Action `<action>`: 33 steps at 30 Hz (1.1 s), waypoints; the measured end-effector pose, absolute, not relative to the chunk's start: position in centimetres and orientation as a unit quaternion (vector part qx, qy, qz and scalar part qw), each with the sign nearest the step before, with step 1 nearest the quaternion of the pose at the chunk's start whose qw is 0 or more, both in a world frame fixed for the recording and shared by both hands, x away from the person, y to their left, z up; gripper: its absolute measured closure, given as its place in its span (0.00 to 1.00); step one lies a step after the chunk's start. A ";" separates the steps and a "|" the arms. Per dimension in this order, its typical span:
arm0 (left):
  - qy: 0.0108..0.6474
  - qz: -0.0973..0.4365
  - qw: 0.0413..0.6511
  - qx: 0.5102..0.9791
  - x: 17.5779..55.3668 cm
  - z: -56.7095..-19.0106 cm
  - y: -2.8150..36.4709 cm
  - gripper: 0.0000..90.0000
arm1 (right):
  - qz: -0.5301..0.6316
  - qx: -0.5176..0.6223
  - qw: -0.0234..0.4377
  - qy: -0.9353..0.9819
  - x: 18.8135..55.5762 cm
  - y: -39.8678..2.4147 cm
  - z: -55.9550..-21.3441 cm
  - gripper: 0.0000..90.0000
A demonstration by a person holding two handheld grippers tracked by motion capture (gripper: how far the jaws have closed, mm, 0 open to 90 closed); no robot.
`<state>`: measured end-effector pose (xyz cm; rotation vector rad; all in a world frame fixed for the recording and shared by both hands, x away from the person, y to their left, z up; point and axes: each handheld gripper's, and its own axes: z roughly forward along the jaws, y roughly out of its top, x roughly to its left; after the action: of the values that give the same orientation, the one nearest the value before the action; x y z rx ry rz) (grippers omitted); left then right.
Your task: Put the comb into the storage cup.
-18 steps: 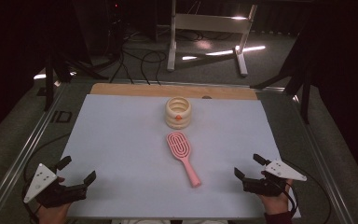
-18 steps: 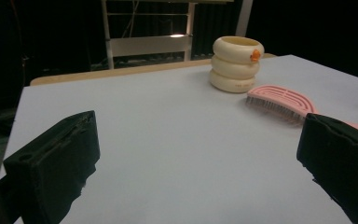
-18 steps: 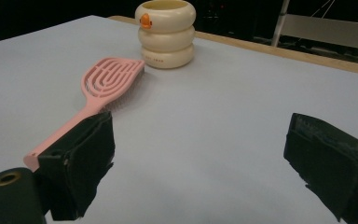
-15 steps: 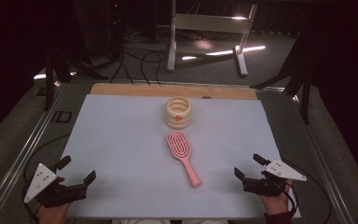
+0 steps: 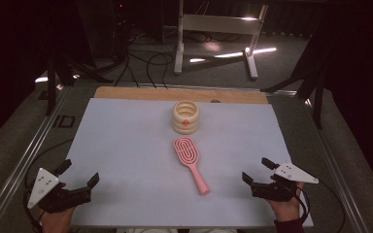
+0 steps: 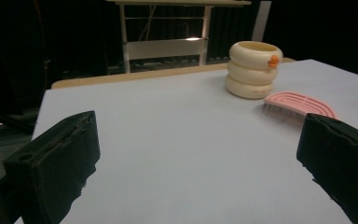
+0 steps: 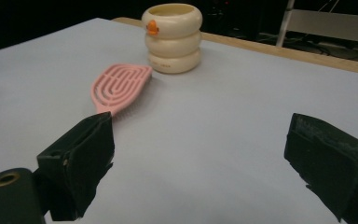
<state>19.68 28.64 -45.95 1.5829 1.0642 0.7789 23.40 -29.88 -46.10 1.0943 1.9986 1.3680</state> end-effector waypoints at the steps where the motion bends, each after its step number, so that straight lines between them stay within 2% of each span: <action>1: 0.443 0.323 0.517 0.658 19.8 -45.9 28.6 0.00 | 0.501 0.399 0.238 0.730 23.4 -29.8 -45.9 0.09; 5: 0.442 0.325 0.514 0.659 20.3 -45.8 28.5 0.00 | 0.501 0.397 0.223 0.736 23.8 -28.9 -44.9 0.09; 12: 0.446 0.328 0.506 0.662 20.1 -46.4 28.6 0.00 | 0.504 0.376 0.222 0.745 24.2 -27.0 -43.5 0.10; 33: 0.452 0.340 0.496 0.659 19.5 -46.5 28.9 0.00 | 0.492 0.351 0.200 0.771 26.0 -22.2 -41.9 0.11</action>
<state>19.55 28.91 -46.51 1.5956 1.0955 0.8236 25.96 -22.23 -41.95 0.9797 2.1548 1.3763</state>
